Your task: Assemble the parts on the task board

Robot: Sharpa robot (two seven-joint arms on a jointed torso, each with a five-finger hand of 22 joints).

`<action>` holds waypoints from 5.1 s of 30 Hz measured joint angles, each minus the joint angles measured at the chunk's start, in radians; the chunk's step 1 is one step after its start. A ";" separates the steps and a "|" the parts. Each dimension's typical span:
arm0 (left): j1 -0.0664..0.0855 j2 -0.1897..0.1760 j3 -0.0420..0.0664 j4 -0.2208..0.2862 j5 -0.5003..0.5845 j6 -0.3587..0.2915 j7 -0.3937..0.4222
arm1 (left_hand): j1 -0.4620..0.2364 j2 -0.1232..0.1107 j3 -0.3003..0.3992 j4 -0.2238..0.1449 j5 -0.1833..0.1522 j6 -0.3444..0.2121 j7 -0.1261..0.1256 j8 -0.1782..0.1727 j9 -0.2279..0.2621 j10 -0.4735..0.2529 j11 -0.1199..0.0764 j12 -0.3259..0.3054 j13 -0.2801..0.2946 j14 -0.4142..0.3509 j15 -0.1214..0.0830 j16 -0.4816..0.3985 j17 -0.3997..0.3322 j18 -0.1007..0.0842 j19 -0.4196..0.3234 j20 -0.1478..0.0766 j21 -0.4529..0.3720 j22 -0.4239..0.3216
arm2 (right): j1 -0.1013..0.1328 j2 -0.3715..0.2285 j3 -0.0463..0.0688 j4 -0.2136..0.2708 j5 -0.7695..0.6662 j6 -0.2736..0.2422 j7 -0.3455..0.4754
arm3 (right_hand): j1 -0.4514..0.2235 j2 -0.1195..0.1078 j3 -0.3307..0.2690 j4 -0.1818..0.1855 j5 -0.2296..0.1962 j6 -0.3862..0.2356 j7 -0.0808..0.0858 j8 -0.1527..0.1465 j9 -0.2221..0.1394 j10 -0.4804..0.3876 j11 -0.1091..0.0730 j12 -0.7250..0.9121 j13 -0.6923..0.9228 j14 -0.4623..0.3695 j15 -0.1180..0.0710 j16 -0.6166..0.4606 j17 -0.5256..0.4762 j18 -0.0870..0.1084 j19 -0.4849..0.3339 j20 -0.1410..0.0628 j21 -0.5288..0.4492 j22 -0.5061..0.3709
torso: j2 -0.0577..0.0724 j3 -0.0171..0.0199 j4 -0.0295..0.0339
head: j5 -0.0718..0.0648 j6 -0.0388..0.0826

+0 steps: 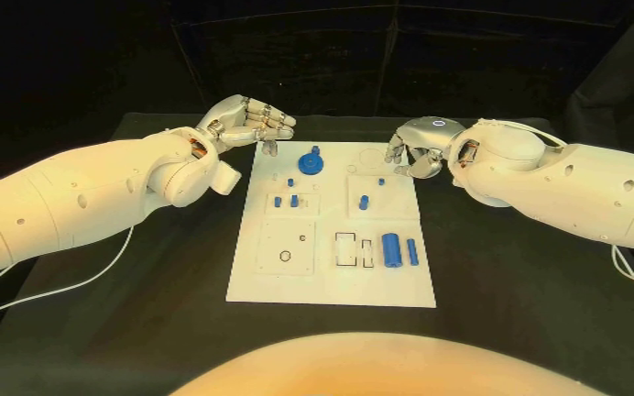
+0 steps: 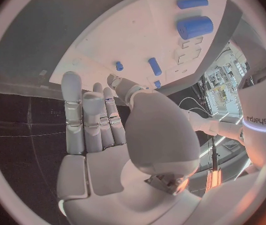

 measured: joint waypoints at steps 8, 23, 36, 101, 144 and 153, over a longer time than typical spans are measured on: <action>0.000 -0.015 0.000 0.036 0.192 0.000 0.070 | 0.000 0.000 -0.009 0.001 0.000 0.007 0.000 0.000 0.000 0.006 -0.001 0.004 0.001 0.000 0.000 0.000 -0.004 0.000 0.000 0.000 -0.007 -0.004 | -0.020 0.019 0.000 -0.003 -0.075 0.018 -0.007 | 0.000 -0.007 0.011 -0.005 -0.004 0.004 0.004 -0.015 0.000 0.000 0.007 -0.021 -0.035 0.007 0.007 0.019 0.019 0.000 0.004 0.004 0.009 0.011 | 0.000 0.0004 0.0002 | -0.004 0.005; -0.001 -0.021 0.000 0.047 0.280 -0.002 0.107 | 0.000 0.000 -0.014 0.001 0.000 0.011 -0.004 0.004 0.000 0.011 -0.003 0.008 0.001 0.000 0.000 0.000 -0.006 0.000 0.000 0.000 -0.007 -0.006 | -0.043 0.047 0.000 -0.013 -0.097 0.033 0.006 | 0.000 -0.007 0.027 -0.016 -0.004 0.011 0.011 -0.024 0.000 0.003 0.011 -0.030 -0.060 0.011 0.004 0.035 0.036 0.000 0.012 0.008 0.032 0.042 | 0.001 0.0014 0.0007 | -0.007 0.009; -0.001 -0.021 0.000 0.044 0.292 -0.002 0.109 | 0.004 0.003 -0.019 -0.005 0.000 0.011 -0.004 0.004 0.000 0.011 -0.003 0.008 0.002 0.000 0.000 0.000 -0.008 0.000 0.000 0.000 -0.012 -0.007 | -0.050 0.070 0.000 -0.033 -0.094 0.040 0.017 | 0.010 0.003 0.054 -0.018 -0.008 0.023 0.012 -0.028 0.000 0.021 0.014 -0.038 -0.081 0.014 0.007 0.044 0.045 0.000 0.025 0.011 0.059 0.078 | 0.001 0.0020 0.0007 | -0.003 0.007; -0.001 -0.015 -0.001 0.036 0.297 0.012 0.097 | 0.004 0.003 -0.041 -0.002 0.000 0.011 -0.004 0.004 -0.001 0.011 -0.003 0.008 0.001 0.000 0.000 -0.004 -0.015 0.000 0.000 0.000 -0.019 -0.014 | -0.067 0.061 0.046 0.247 0.041 -0.127 0.001 | 0.007 0.059 0.128 -0.038 -0.067 0.100 -0.007 -0.032 0.003 0.095 -0.005 -0.033 -0.118 0.018 -0.004 0.141 0.105 -0.024 0.111 -0.004 0.225 0.337 | 0.000 -0.0021 0.0027 | 0.036 -0.001; 0.000 0.010 0.000 0.037 0.298 0.015 0.092 | 0.004 0.003 -0.047 -0.002 0.000 0.011 -0.004 0.004 -0.002 0.007 0.000 0.008 0.001 0.000 0.000 -0.004 -0.017 -0.001 0.000 0.000 -0.023 -0.017 | -0.183 0.224 0.037 0.147 -0.011 0.023 0.012 | 0.003 0.055 0.128 -0.037 -0.067 0.102 -0.005 -0.040 0.003 0.094 -0.005 -0.037 -0.121 0.018 -0.004 0.141 0.103 -0.023 0.111 -0.004 0.225 0.335 | 0.000 0.0006 0.0003 | 0.092 -0.028; 0.000 0.010 0.000 0.037 0.298 0.016 0.091 | 0.004 0.003 -0.047 -0.002 0.000 0.011 -0.004 0.004 -0.002 0.007 0.000 0.008 0.001 0.000 0.000 -0.004 -0.018 -0.001 0.000 0.000 -0.023 -0.017 | -0.186 0.228 0.037 0.139 -0.026 0.030 0.010 | 0.000 0.058 0.128 -0.037 -0.067 0.101 -0.005 -0.041 0.003 0.094 -0.005 -0.037 -0.122 0.018 -0.004 0.141 0.103 -0.023 0.110 -0.004 0.225 0.335 | 0.001 0.0005 0.0001 | 0.093 -0.028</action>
